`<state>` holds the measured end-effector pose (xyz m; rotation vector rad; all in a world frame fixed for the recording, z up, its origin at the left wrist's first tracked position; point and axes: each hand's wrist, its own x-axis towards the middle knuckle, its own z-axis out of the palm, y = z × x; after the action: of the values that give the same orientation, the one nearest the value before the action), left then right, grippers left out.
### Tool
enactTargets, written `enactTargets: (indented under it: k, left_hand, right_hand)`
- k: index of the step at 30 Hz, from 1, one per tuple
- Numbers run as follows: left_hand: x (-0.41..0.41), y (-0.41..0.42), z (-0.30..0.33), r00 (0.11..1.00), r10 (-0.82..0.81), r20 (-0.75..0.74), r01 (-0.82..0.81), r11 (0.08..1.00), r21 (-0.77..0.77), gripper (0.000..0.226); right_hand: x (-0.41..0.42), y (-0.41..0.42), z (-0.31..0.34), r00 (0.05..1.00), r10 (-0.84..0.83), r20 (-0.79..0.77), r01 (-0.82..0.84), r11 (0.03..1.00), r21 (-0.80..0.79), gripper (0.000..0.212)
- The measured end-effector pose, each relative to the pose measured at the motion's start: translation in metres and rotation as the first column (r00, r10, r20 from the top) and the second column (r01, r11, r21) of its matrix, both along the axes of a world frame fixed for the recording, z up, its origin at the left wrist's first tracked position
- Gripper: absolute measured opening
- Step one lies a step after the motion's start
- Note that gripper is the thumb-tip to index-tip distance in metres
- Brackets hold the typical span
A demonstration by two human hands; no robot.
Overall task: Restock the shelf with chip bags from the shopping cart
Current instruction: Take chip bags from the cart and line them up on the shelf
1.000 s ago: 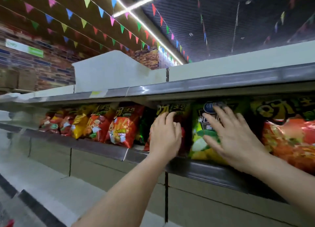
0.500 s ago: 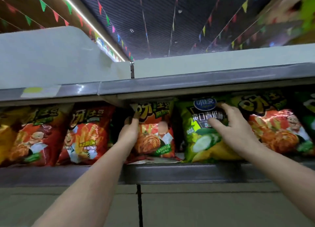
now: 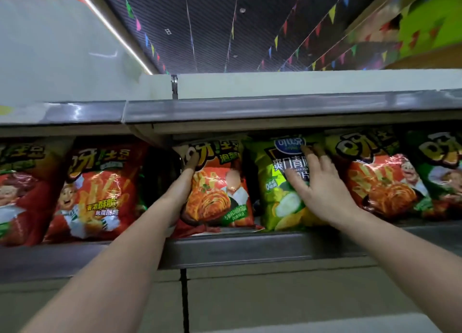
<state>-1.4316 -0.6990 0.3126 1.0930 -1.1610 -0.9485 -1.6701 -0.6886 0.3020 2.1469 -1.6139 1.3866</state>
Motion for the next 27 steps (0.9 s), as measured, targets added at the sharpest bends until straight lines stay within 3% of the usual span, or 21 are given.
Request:
enactTargets:
  k: [2, 6, 8, 15, 21, 27]
  left_hand:
    - [0.000, 0.004, -0.001, 0.994, 0.097, 0.058, -0.098, 0.995, 0.010, 0.105]
    - [0.001, 0.010, 0.007, 0.910, 0.369, 0.189, -0.358, 0.929, -0.089, 0.078]
    - [-0.003, 0.011, 0.013, 0.862, 0.440, 0.251, -0.408, 0.897, -0.170, 0.069]
    - [-0.012, 0.009, 0.005, 0.861, 0.343, 0.375, -0.304, 0.939, -0.161, 0.080]
    - [-0.010, 0.008, -0.001, 0.888, 0.277, 0.367, -0.253, 0.961, -0.115, 0.084]
    - [-0.019, 0.008, -0.006, 0.821, 0.342, 0.457, -0.297, 0.940, -0.170, 0.078]
  right_hand:
    - [0.000, 0.000, -0.001, 1.000, 0.012, -0.003, -0.012, 1.000, 0.006, 0.068]
    - [-0.006, 0.004, 0.005, 0.994, 0.067, 0.084, -0.069, 0.997, 0.020, 0.067]
    - [-0.006, 0.004, 0.008, 0.981, 0.083, 0.175, -0.085, 0.996, 0.004, 0.066]
    - [-0.001, -0.003, 0.009, 0.949, 0.090, 0.302, -0.113, 0.992, 0.062, 0.069]
    - [-0.008, -0.009, 0.009, 0.922, 0.121, 0.369, -0.184, 0.973, 0.139, 0.074]
    - [-0.001, -0.015, 0.001, 0.916, 0.121, 0.382, -0.172, 0.979, 0.104, 0.074]
